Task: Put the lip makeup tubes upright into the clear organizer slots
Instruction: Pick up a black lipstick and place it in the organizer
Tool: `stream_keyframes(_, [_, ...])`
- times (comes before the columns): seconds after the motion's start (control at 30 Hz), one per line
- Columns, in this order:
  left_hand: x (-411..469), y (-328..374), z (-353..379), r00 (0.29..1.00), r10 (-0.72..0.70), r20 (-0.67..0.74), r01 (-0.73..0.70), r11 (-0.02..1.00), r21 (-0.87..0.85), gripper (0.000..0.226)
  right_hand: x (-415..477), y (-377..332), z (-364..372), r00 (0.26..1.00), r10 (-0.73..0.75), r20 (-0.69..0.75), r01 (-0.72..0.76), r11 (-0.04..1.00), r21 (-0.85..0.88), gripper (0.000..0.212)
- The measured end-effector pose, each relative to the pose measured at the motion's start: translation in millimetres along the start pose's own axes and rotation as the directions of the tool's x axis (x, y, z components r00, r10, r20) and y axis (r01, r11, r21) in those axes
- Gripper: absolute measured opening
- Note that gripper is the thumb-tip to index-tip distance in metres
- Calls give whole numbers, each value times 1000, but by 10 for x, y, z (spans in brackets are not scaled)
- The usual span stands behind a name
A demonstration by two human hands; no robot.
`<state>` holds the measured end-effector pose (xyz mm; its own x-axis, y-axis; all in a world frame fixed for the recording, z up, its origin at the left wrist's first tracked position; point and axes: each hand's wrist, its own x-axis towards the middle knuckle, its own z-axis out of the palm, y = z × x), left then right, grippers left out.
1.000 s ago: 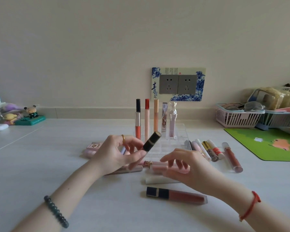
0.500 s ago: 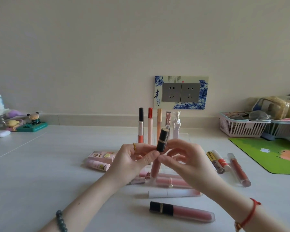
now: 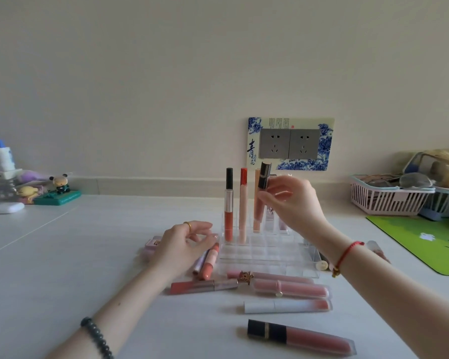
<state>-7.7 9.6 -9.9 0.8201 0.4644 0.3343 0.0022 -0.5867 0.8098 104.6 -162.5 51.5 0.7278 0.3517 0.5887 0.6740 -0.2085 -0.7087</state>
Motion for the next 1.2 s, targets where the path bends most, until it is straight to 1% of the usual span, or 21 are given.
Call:
stream_keyframes(0.07, [-7,-22,28,1000,16,23,-17,999,51,26,7,67,57,999,31,-9,-31,999,-31,13])
stream_keyframes(0.2, [-48,0,72,991,75,112,-82,995,62,33,-24,160,128,998,68,-10,-68,996,-63,15])
stream_keyframes(0.33, [-63,-21,81,985,108,133,-121,988,96,40,-58,216,164,996,93,1,-93,994,-62,15])
stream_keyframes(0.5, [-31,-66,96,987,132,92,-144,981,129,42,-99,254,199,995,99,4,-98,993,-69,13])
stream_keyframes(0.8, [-23,-98,101,991,125,46,-129,986,109,45,-115,267,227,996,85,15,-84,993,-85,13])
stream_keyframes(1.03, [-27,-109,95,989,138,51,-142,985,98,44,-111,274,250,997,80,19,-78,990,-116,14])
stream_keyframes(1.2, [-29,-92,96,988,143,49,-148,981,123,45,-121,284,244,998,62,18,-59,987,-147,12])
